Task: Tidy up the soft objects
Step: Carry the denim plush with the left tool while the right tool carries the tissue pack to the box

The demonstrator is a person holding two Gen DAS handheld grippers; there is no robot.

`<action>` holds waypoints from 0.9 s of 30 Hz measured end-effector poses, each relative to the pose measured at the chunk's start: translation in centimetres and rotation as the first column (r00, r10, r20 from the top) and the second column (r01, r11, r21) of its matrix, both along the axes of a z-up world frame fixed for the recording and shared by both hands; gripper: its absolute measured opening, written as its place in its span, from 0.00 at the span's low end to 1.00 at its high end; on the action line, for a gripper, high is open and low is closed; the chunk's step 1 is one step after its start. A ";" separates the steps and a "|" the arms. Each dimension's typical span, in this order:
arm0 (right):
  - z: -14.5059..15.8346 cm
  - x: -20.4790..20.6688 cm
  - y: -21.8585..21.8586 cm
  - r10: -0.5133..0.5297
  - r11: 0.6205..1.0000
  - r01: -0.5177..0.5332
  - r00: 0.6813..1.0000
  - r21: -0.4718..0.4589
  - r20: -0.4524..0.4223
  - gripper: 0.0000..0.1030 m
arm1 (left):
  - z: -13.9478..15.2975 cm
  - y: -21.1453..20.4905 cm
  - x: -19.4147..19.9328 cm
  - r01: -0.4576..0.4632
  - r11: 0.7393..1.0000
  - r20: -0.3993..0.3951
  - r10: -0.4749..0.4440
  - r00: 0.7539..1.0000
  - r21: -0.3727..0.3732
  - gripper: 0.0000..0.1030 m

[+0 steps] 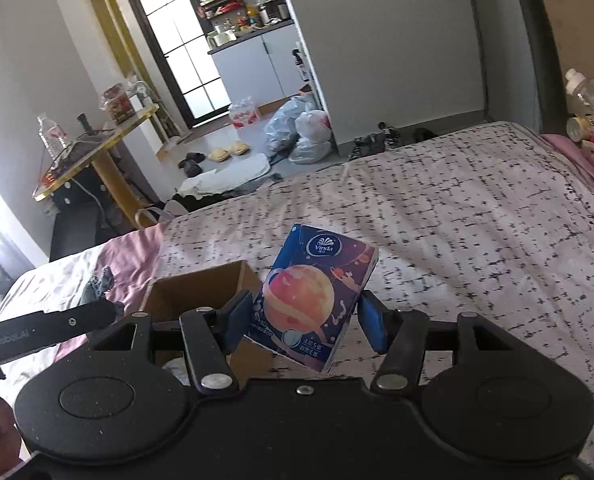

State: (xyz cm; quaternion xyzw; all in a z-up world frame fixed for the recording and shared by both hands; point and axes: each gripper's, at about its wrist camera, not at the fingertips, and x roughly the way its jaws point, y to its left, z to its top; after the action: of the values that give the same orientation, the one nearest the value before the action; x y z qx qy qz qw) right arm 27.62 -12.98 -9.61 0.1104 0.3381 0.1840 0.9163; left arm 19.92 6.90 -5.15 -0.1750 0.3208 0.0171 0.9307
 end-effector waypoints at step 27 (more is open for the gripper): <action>-1.5 0.6 9.3 0.179 0.980 -0.177 0.984 -0.095 0.009 0.55 | -3.5 8.0 2.5 -0.038 0.999 -0.035 0.037 0.999 -0.037 0.37</action>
State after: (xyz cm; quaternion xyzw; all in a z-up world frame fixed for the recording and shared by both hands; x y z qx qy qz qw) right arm 28.20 -3.64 -11.11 0.0348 0.3471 0.2500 0.9032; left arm 22.41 14.85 -8.66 -0.1982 0.3338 0.0316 0.9210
